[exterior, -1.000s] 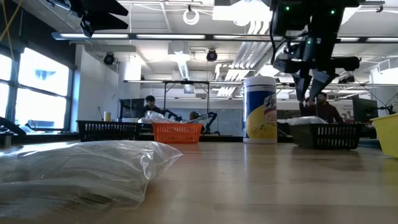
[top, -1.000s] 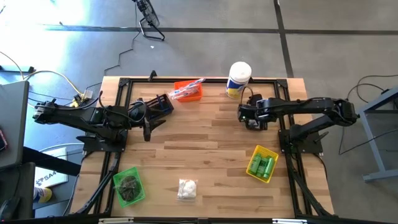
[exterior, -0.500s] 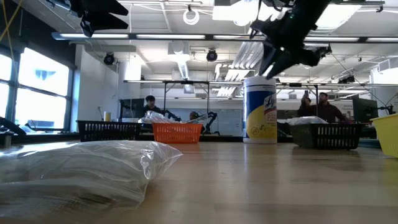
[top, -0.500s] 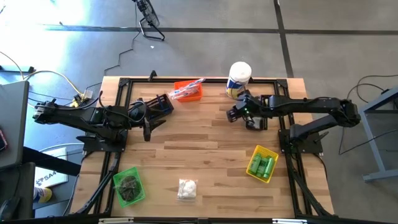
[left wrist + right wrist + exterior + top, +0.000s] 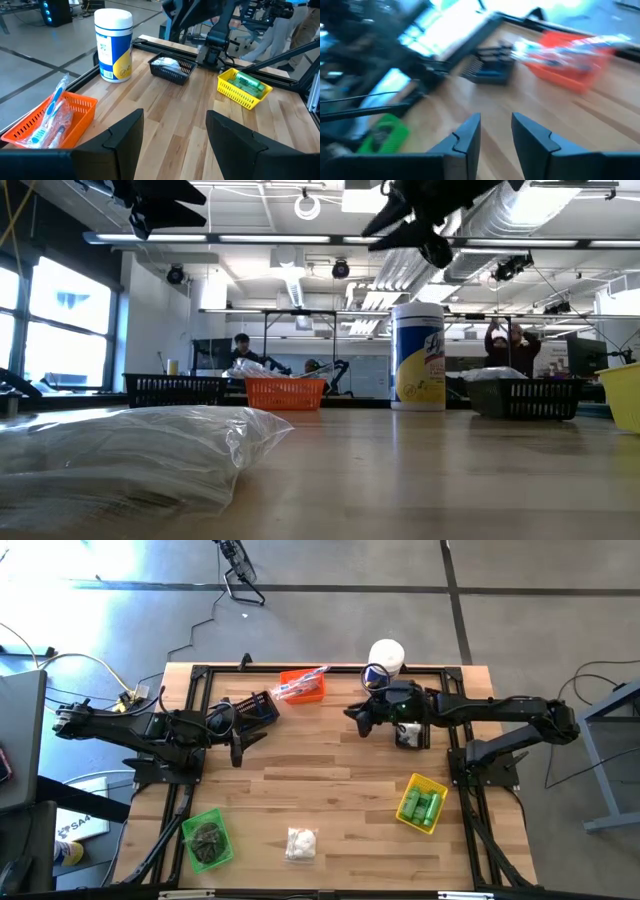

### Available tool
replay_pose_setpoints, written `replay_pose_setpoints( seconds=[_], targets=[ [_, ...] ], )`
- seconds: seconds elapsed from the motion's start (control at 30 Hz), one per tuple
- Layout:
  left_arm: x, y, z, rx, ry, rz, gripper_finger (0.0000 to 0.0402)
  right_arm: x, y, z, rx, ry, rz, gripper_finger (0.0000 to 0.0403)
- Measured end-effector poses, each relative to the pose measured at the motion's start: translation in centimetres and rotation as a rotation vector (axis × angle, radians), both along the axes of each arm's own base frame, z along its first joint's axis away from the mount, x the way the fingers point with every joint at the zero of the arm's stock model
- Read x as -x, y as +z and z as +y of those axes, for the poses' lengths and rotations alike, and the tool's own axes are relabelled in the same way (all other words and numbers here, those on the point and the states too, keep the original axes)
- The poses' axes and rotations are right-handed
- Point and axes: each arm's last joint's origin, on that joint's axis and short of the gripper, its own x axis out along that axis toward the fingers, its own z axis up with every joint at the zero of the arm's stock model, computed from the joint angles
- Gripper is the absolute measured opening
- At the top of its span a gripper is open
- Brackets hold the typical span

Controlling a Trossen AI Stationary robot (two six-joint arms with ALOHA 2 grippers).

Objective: Pick & Place Travel size toiletries
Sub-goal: Put the white cotton pack into the right black bin

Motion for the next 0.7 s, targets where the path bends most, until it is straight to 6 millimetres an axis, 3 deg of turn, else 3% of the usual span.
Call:
replay_pose_setpoints(
  seconds=[0.2,0.4,0.7],
  targets=[
    [0.0,0.0,0.0,0.000,0.000,0.000,0.0211,-0.5,1.3,0.2,0.033,0.122,-0.134,0.0098],
    [0.0,0.0,0.0,0.003,0.000,-0.001,0.0211,-0.6,1.4,0.4,0.026,0.147,-0.147,0.0098],
    [-0.7,-0.4,-0.4,0.069,-0.110,0.025,0.0211,-1.0,1.6,3.7,0.021,0.260,-0.177,0.0095]
  ],
)
